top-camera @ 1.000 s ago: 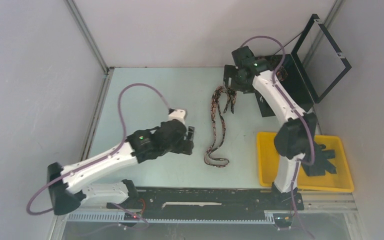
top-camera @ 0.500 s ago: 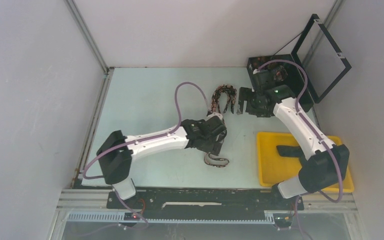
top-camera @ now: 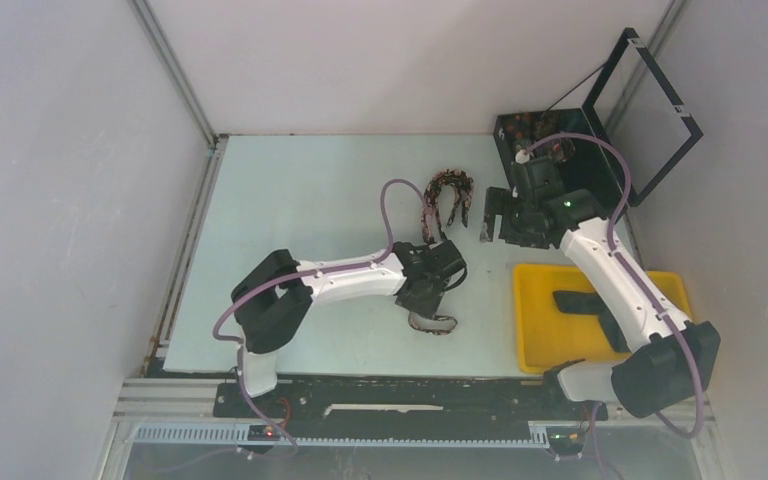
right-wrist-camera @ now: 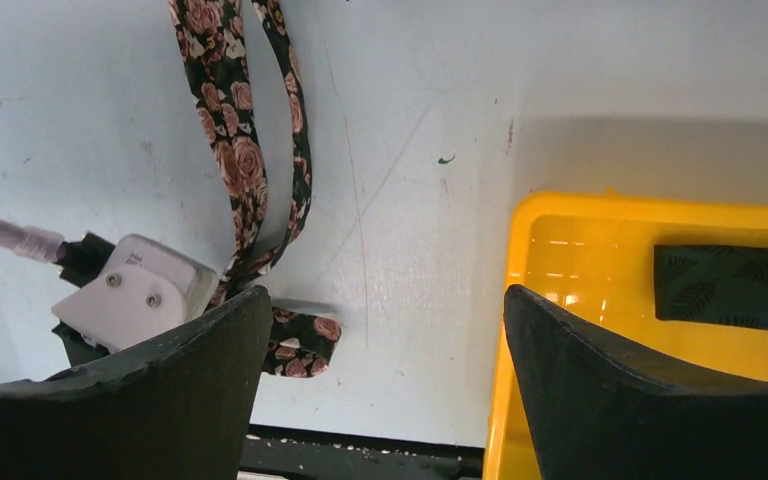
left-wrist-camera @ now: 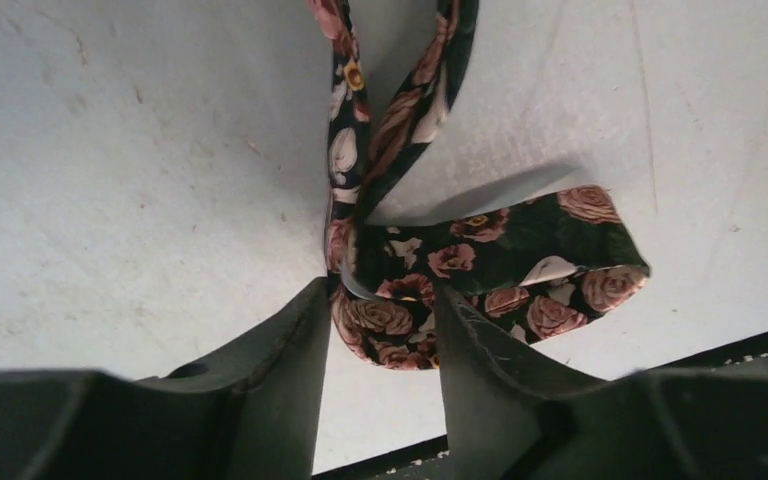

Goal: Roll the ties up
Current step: Flatten out the tie at the center of the board.

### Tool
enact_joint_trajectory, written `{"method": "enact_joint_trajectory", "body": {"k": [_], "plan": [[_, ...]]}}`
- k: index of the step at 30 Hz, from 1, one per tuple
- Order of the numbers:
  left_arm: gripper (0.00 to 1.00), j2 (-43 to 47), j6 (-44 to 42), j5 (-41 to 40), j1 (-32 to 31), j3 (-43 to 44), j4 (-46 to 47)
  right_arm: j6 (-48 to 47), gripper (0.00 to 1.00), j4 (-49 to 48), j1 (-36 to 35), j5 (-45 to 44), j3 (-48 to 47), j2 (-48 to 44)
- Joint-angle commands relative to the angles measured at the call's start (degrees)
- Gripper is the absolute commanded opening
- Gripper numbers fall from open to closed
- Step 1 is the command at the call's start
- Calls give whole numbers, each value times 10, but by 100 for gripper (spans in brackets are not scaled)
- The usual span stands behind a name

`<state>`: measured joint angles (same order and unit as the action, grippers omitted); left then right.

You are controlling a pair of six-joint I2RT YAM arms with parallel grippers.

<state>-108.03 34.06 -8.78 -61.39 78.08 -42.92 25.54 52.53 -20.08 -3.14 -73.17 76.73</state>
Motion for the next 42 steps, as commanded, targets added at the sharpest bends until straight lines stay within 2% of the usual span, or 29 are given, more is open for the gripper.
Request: {"method": "enact_joint_trajectory", "body": {"k": [1,4,6,11,15,23,28,32,34,35,37,38,41,42], "plan": [[38,-11,3,12,-2,45,-11,10,88,-2,-5,5,18,-45],[13,-14,3,16,-2,49,-13,9,88,6,-6,5,26,-59],[1,2,4,25,-2,34,7,8,88,13,-6,4,29,-69],[0,88,14,81,-1,-43,103,16,87,23,-11,3,51,-97],[0,193,42,135,23,-125,182,27,87,27,-25,2,67,-114],[0,416,129,220,132,-348,314,36,87,15,-53,16,71,-111],[0,510,183,276,223,-472,387,35,87,16,-67,23,72,-100],[1,549,226,309,291,-551,423,40,87,2,-77,24,89,-98],[11,559,226,314,318,-572,412,46,87,-5,-86,25,97,-93],[22,564,219,309,326,-575,399,49,87,-8,-91,25,100,-91],[51,573,185,283,328,-564,349,55,87,-14,-103,23,105,-84],[59,577,166,263,327,-551,311,57,87,-16,-109,20,106,-80],[73,588,112,185,314,-500,181,60,87,-25,-119,10,106,-60],[74,590,99,161,306,-483,149,59,87,-31,-119,12,106,-50]]}}
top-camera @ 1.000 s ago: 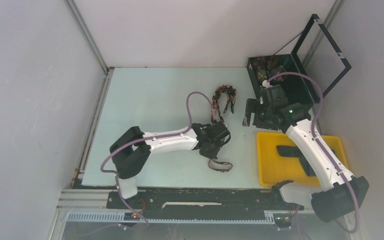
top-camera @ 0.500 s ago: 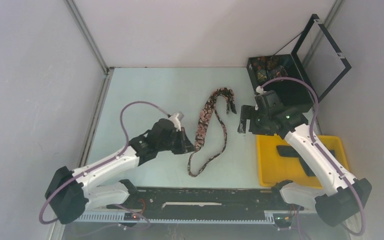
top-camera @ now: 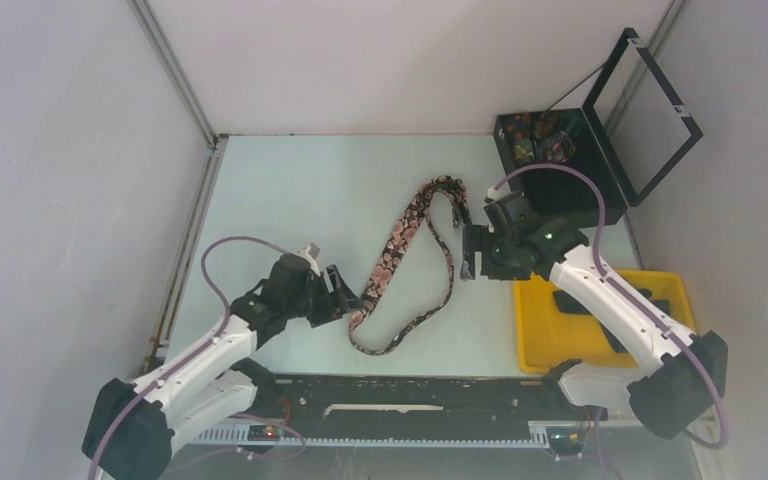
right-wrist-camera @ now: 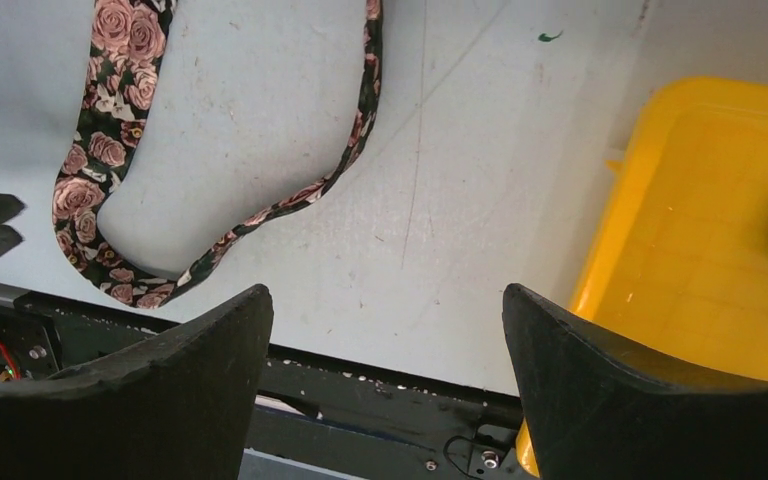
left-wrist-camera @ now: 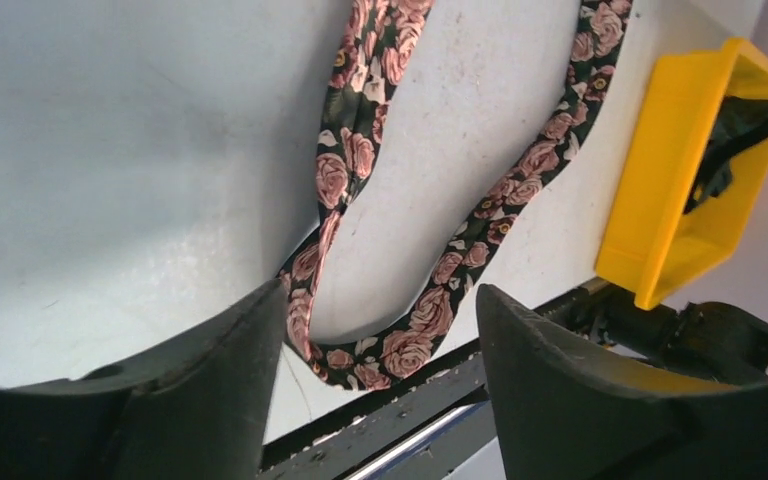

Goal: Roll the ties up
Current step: Flatten out the tie at the center of the board.

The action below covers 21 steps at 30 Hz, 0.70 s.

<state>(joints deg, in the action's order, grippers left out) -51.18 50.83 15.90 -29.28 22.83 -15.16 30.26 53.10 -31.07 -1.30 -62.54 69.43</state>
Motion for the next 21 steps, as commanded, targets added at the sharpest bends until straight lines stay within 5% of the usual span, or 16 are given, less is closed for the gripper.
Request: {"method": "enact_joint_trajectory", "body": {"k": [1,10,21], "plan": [[75,22,-77,-103,-25,84,-151,10,87,-46,-9,-4,0,30],[69,-73,-145,-190,-204,198,-183,1,86,-109,32,24,-58,128],[68,-255,-182,-164,-281,227,-101,-72,88,-42,58,-87,-305,409]]}}
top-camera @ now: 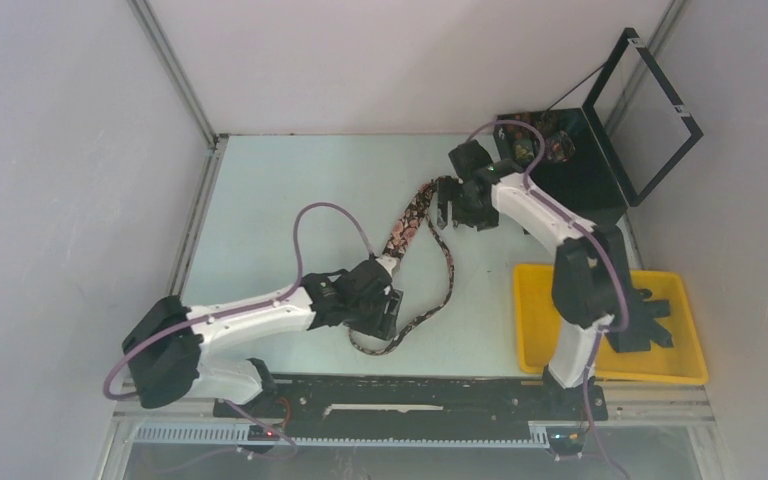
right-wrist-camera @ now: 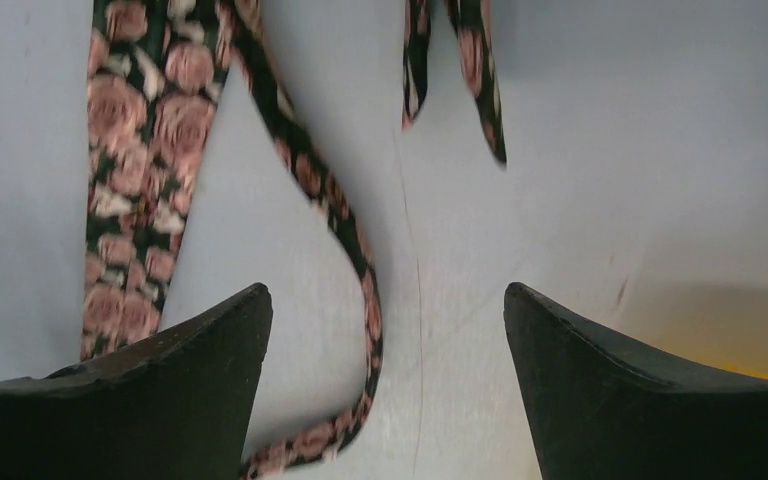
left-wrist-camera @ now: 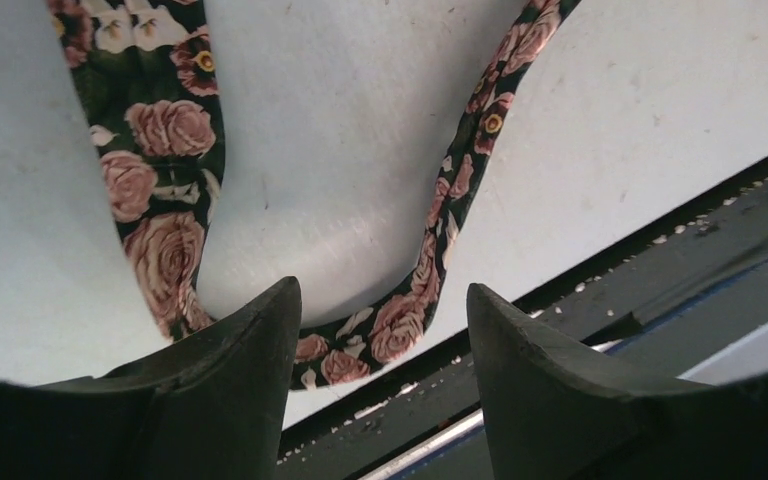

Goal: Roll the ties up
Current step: Flatten out the tie at the center of the board.

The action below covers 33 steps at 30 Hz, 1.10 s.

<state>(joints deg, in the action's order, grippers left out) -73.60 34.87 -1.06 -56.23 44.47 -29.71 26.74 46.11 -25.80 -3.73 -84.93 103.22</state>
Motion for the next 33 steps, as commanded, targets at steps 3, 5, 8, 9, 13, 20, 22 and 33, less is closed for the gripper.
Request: {"method": "enact_joint_trajectory", "body": {"k": [3,5,8,9,13,20,22,33], "plan": [[67,-61,-27,6,-18,9,64,-46,89,42,13,-82,-132,126],[65,-80,-28,6,-19,10,66,-53,88,41,20,-88,-154,155],[59,-100,-27,-2,-20,8,71,-59,86,56,27,-96,-193,200],[54,-103,-26,-2,-20,5,76,-63,84,57,28,-92,-202,211],[26,-109,-21,-2,-20,-12,96,-79,73,40,30,-79,-216,237],[0,-70,3,-8,-7,-46,107,-91,14,27,37,-52,-217,262],[0,-30,11,11,7,-62,110,-93,0,34,41,-49,-219,263],[0,211,44,164,195,-160,63,-123,0,129,95,-30,-256,209]]}}
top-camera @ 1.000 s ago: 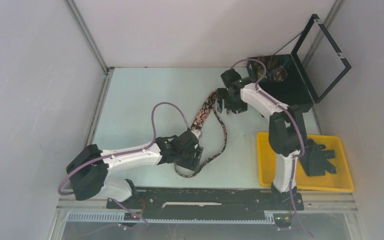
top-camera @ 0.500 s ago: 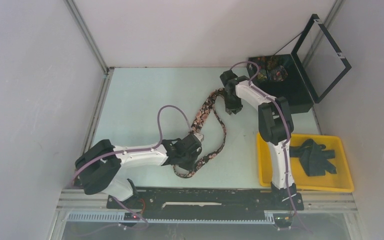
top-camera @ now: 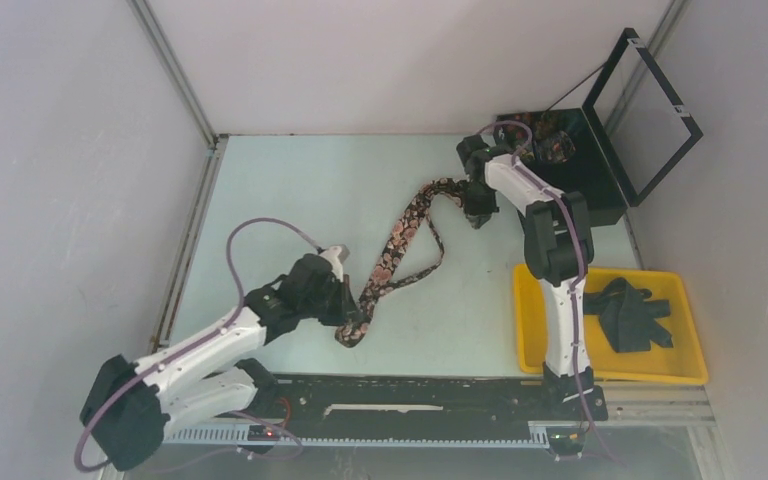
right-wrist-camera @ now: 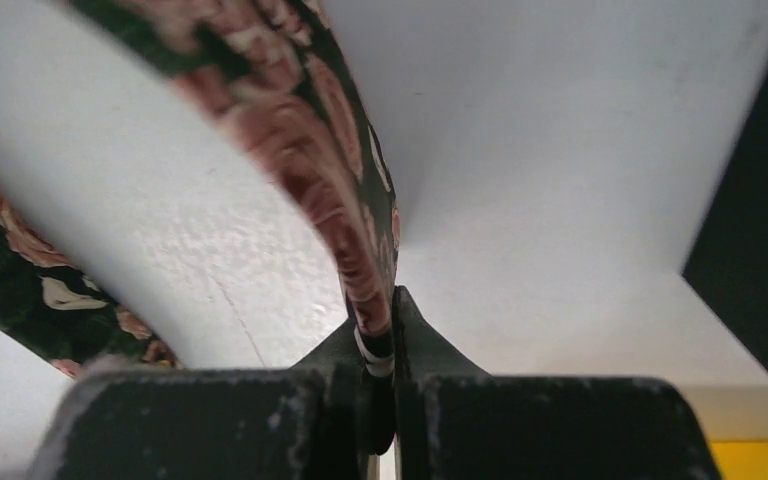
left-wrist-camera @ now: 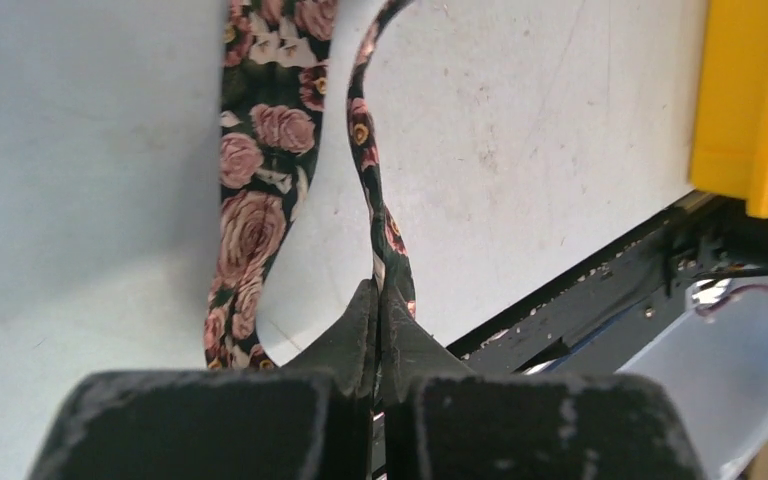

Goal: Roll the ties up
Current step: Flatten out the tie at the center of the board.

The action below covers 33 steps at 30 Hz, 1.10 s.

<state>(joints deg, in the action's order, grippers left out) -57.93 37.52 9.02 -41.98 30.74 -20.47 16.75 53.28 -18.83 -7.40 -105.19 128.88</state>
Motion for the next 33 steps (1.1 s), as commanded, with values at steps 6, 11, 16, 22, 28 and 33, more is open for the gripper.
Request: {"method": "enact_joint_trajectory", "body": {"k": [6,11,16,22,28,33], "plan": [[0,94,70,108,171,-57,-59,-30,0,108,60,24,-122,-47],[0,96,90,127,257,-76,-55,-31,0,139,74,47,-200,-8],[0,64,91,118,313,-76,-64,-36,0,170,81,53,-279,39],[3,12,81,112,345,-67,-65,-32,0,167,86,88,-326,80],[12,20,100,73,373,-66,-87,-30,0,152,84,95,-370,120],[59,89,87,22,372,-6,-144,-25,0,136,82,97,-393,133]]}}
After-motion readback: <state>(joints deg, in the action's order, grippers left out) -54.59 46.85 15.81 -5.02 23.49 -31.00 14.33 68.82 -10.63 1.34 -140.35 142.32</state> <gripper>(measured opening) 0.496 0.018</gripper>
